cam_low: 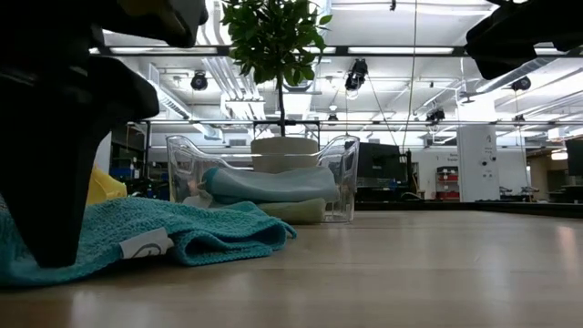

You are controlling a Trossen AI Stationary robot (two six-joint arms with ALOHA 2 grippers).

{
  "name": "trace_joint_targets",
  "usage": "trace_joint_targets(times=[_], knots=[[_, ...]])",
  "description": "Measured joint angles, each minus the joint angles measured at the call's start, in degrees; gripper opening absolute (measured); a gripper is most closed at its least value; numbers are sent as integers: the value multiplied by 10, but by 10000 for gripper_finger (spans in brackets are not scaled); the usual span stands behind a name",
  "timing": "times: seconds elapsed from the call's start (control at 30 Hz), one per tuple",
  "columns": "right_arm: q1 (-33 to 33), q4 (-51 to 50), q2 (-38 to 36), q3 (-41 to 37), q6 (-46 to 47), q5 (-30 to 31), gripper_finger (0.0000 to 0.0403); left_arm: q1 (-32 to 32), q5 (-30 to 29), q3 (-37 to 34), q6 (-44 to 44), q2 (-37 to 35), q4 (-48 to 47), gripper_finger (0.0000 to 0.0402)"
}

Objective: Fold microfiber towels
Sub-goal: Fold the blue microfiber cloth

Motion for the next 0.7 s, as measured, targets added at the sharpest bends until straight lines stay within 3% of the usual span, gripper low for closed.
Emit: trace_joint_targets(times=[0.13,0.33,0.53,0.7], knots=[[0,0,0,0,9,0,114,0,5,-5,1,0,0,132],[0,0,0,0,10,0,114,8,5,-6,7,-1,-13,14],[0,9,0,0,22,5,118,37,-4,-2,38,-54,-16,2],[0,44,15,-1,22,6,145,66,-79,1,49,-152,-11,1]])
